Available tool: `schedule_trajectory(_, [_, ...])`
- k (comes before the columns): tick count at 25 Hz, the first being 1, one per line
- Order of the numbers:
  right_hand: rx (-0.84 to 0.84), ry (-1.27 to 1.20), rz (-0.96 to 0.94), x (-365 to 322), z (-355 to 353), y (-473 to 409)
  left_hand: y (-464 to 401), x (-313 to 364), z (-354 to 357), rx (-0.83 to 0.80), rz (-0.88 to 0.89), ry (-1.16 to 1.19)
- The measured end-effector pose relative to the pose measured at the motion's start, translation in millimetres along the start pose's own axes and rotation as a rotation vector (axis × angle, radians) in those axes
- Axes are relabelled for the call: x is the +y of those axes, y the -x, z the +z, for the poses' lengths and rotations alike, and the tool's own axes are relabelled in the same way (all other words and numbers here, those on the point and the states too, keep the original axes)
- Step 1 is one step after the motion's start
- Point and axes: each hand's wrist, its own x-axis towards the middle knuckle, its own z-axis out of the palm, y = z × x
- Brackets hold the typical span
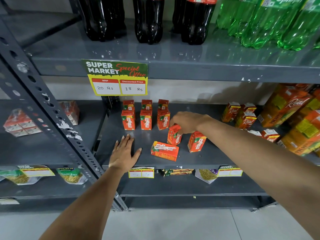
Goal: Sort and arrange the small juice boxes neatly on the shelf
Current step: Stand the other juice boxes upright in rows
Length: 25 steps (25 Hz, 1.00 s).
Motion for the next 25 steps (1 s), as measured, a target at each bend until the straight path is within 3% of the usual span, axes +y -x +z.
schedule_trajectory(5, [-0.041,0.084,0.082,-6,-6,-1,-2,-1,2,-0.013,0.007,0.014])
schedule_trajectory(13, [-0.116,0.026,0.17,-8,-11,6,-6,-7,-1,-0.03,0.033,0.014])
schedule_trajectory(15, [-0.147,-0.028,0.154,-13,-16,4,-8,-15,-5,-0.021,0.089,-0.016])
schedule_trajectory(20, [-0.035,-0.205,0.039,-43,-22,-11,-8,-28,-4,-0.013,0.165,0.004])
schedule_trajectory(25, [-0.184,-0.112,0.023,-75,14,-30,-8,-32,-1,-0.004,0.151,0.107])
